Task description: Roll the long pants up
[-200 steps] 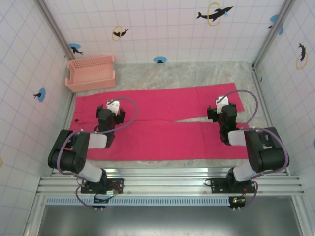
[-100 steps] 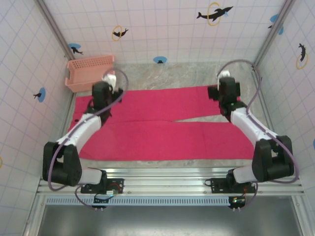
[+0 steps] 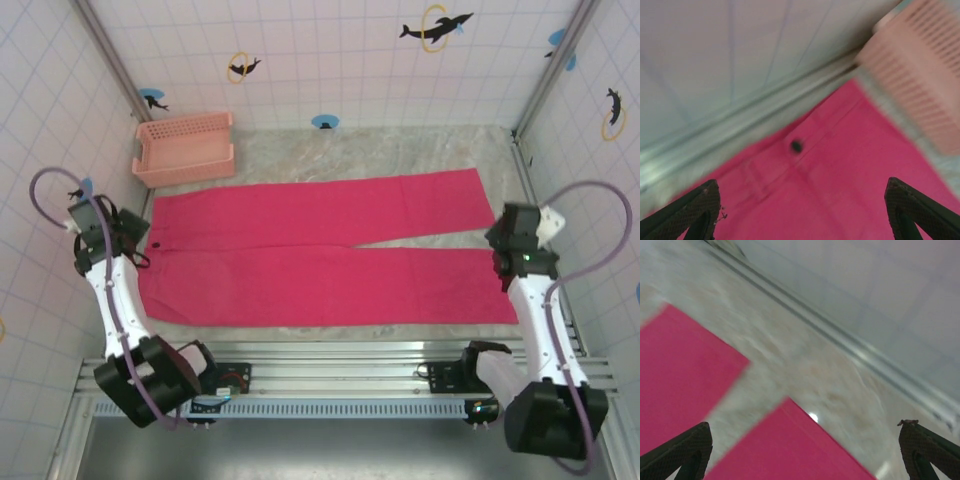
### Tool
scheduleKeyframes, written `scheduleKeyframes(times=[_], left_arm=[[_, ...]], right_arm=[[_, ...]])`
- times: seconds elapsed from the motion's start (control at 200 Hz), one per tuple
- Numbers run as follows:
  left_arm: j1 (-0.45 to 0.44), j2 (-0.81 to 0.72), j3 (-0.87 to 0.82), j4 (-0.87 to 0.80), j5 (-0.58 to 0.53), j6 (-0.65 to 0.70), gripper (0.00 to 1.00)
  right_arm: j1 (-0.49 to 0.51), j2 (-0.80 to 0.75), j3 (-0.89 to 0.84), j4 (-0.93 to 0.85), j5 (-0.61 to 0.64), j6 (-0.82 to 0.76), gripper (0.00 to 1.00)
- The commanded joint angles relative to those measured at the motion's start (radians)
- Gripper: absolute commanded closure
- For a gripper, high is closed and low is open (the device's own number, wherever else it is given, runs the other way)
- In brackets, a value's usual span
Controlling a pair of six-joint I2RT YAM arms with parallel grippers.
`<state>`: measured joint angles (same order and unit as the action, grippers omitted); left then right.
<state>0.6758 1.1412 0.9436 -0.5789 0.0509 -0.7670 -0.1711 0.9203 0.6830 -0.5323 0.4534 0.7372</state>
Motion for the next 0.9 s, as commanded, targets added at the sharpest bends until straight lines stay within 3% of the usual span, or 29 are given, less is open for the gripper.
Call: scheduleKeyframes(times=[0.0,0.1,0.41,0.57,0.721,0.896], left_arm=[[0.081,0.084,-0.083,-0.075,0.221,-0.121,0.16],[0.133,0.141,-0.174,-0.016,0.302,-0.156,0.18],[0.142,0.092,-0.22,-0.085,0.198,-0.115,0.21],[0.154,0.092,-0.271,-0.084,0.214,-0.118,0.22],[0.157,0.061,-0.266,-0.131,0.161,-0.07,0.22],[0.163,0.04,-0.271,-0.147,0.13,-0.057,0.22]], right_arm=[[-0.124,-0.074,-0.133,0.009,-0.189,0.227,0.01],[-0.195,-0.029,-0.179,-0.014,-0.241,0.242,0.01],[-0.232,0.079,-0.228,-0.023,-0.322,0.246,0.02],[-0.232,-0.027,-0.226,-0.184,-0.249,0.252,0.02],[-0.232,-0.187,-0.24,-0.307,-0.229,0.222,0.02],[-0.233,-0.198,-0.37,-0.205,-0.287,0.249,0.06]])
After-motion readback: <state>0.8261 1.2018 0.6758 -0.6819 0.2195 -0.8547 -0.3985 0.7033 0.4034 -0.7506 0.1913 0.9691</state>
